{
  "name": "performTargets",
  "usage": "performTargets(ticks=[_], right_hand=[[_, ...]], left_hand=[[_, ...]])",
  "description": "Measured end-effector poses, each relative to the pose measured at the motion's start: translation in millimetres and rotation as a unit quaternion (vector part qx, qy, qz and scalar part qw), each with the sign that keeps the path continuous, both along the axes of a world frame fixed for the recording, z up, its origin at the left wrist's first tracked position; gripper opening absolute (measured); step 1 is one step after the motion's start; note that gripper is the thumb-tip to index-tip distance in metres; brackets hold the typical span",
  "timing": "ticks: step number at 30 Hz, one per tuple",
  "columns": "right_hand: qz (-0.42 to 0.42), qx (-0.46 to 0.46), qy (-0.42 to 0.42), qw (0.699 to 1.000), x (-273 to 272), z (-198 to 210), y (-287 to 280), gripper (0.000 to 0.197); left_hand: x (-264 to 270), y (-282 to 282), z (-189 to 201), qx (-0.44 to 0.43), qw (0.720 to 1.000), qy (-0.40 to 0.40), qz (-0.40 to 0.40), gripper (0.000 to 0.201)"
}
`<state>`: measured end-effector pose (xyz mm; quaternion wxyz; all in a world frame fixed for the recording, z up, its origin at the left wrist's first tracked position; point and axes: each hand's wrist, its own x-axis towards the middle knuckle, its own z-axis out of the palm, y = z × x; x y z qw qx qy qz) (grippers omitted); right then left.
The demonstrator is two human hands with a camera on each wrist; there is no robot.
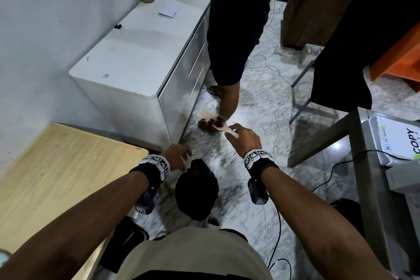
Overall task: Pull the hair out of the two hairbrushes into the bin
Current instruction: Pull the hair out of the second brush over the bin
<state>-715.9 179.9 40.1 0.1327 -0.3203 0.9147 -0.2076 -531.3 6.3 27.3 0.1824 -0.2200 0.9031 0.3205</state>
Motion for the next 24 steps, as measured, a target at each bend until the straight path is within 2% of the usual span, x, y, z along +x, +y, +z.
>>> performTargets(ticks=[2, 8, 13, 16, 18, 21, 24], right_hand=[[0.009, 0.001, 0.001, 1.000, 1, 0, -1, 0.026], [0.039, -0.010, -0.018, 0.999, 9, 1, -9, 0.027], [0.086, -0.018, -0.028, 0.996, 20, 6, -20, 0.030], [0.097, -0.034, -0.027, 0.994, 26, 11, -28, 0.029], [0.098, -0.045, -0.030, 0.994, 30, 16, -33, 0.025], [0.099, -0.044, -0.025, 0.994, 30, 18, -35, 0.023], [0.098, -0.029, -0.016, 0.995, 26, 15, -32, 0.026]], left_hand=[[-1, -1, 1, -0.004, 1.000, 0.013, 0.003, 0.045], [-8, -8, 15, -0.047, 0.978, 0.182, 0.093, 0.065], [-17, -10, 26, -0.083, 0.958, 0.228, 0.149, 0.073], [-19, -5, 28, -0.109, 0.950, 0.249, 0.153, 0.062], [-21, -3, 27, -0.130, 0.941, 0.273, 0.150, 0.048], [-22, -9, 24, -0.112, 0.920, 0.349, 0.137, 0.024], [-19, -20, 23, -0.086, 0.927, 0.351, 0.103, 0.016]])
